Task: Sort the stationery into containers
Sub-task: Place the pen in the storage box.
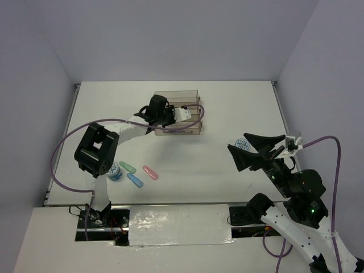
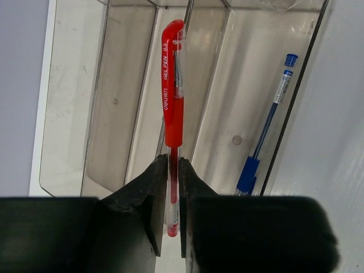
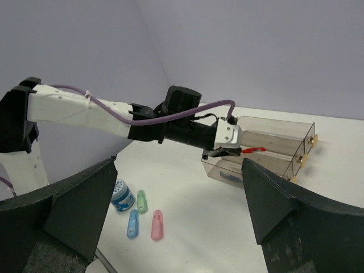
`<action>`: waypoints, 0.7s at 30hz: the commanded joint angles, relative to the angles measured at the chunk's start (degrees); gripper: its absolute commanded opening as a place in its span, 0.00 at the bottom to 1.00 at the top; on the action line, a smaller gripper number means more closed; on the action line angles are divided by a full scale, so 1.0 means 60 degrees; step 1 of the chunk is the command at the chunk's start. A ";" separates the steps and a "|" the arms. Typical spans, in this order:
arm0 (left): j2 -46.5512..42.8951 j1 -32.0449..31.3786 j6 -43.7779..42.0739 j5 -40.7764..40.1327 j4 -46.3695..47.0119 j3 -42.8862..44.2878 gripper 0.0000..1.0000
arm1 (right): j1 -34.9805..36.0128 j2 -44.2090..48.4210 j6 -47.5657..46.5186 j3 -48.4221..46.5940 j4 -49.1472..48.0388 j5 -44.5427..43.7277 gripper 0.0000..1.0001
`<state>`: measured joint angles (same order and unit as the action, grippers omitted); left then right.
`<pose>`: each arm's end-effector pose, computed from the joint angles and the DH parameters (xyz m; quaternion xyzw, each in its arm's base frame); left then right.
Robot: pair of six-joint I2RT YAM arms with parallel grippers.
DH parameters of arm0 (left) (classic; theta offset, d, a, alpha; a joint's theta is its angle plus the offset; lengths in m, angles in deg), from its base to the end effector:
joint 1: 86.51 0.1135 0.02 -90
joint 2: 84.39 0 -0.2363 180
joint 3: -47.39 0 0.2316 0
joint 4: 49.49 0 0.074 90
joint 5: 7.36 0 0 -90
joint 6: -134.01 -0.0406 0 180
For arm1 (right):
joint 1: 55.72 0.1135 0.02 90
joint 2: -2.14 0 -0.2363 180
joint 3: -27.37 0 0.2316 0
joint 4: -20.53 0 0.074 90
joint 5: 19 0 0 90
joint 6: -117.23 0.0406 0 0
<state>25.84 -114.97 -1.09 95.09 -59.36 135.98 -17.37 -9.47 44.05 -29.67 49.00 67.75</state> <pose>0.3597 -0.2049 0.1904 0.5618 0.6630 -0.0233 0.4942 0.0490 0.0358 0.3595 -0.0887 0.5887 0.3570 0.7198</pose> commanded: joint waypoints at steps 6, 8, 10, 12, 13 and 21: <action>0.0084 0.0116 0.0251 0.0767 -0.0608 0.0729 0.33 | -0.0034 -0.0261 -0.0152 0.0045 -0.0279 0.0131 0.97; 0.0114 0.0116 0.0310 0.0738 -0.0653 0.0803 0.40 | -0.0034 -0.0261 -0.0166 0.0045 -0.0250 0.0102 0.97; 0.0114 0.0130 0.0339 0.0767 -0.0711 0.0803 0.41 | -0.0019 -0.0276 -0.0225 0.0002 -0.0235 0.0087 0.97; 0.0114 0.0131 0.0383 0.0752 -0.0711 0.0817 0.41 | -0.0019 -0.0319 -0.0269 -0.0042 -0.0206 0.0058 0.97; 0.0114 0.0131 0.0412 0.0738 -0.0726 0.0817 0.41 | -0.0034 -0.0320 -0.0269 -0.0043 -0.0206 0.0058 0.97; -0.0879 0.0350 0.2457 0.0709 -0.0141 0.1387 0.74 | -0.0034 -0.1722 0.0067 -0.0422 0.0799 -0.1725 1.00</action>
<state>25.69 -113.58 5.62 98.17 -63.82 140.40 -17.37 -14.06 43.92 -29.82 49.65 64.26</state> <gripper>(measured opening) 0.514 0.996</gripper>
